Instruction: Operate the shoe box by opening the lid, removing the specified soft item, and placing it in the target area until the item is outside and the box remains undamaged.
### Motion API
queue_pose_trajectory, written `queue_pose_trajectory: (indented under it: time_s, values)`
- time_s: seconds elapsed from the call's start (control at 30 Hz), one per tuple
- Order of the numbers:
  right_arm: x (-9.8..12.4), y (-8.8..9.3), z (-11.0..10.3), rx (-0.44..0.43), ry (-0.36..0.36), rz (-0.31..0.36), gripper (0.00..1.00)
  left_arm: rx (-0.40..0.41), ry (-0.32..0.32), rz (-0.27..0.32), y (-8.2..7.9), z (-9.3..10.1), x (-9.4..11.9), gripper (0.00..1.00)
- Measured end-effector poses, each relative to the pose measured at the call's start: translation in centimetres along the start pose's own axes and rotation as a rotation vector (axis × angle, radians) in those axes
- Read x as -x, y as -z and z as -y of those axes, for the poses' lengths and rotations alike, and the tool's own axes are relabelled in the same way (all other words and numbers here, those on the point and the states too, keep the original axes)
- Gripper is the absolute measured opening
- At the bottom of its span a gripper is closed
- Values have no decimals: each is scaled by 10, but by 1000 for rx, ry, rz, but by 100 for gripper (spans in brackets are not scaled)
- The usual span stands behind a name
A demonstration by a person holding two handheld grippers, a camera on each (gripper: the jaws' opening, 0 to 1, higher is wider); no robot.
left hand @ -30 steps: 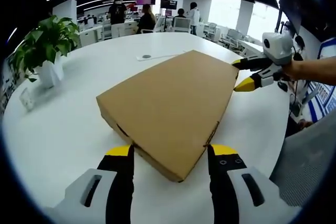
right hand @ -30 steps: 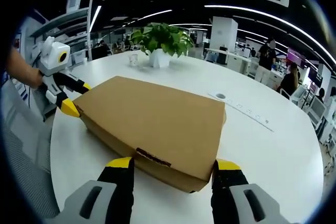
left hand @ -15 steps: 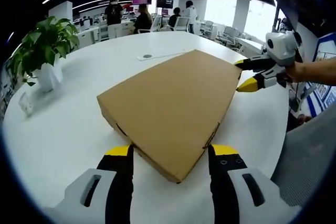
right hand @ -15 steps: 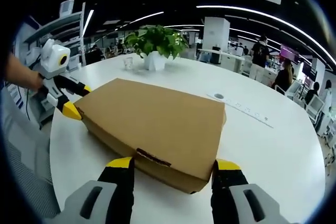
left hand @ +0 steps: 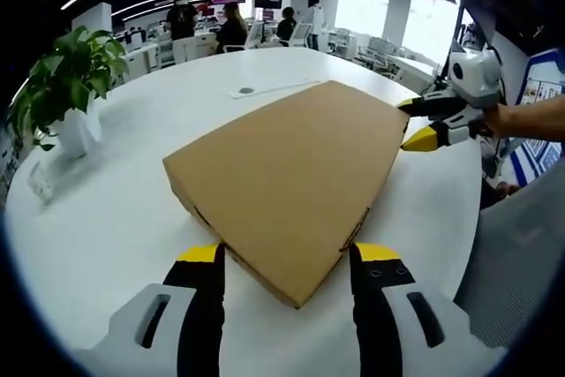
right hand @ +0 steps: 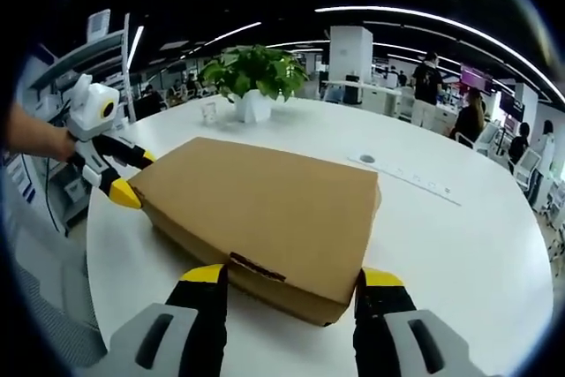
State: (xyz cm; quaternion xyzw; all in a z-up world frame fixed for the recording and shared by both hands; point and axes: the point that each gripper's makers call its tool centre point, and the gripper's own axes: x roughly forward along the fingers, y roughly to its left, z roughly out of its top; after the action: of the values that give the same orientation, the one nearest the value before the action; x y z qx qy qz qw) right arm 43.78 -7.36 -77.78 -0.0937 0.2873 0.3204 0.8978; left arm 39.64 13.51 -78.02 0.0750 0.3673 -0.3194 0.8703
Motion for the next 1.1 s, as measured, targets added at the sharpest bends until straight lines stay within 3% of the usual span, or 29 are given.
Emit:
queue_pose_trajectory:
  time_s: [1.1]
  values:
    - [2, 4, -35, -24, 59, -20, 51, -68, 61, -78, 9, -22, 13, 57]
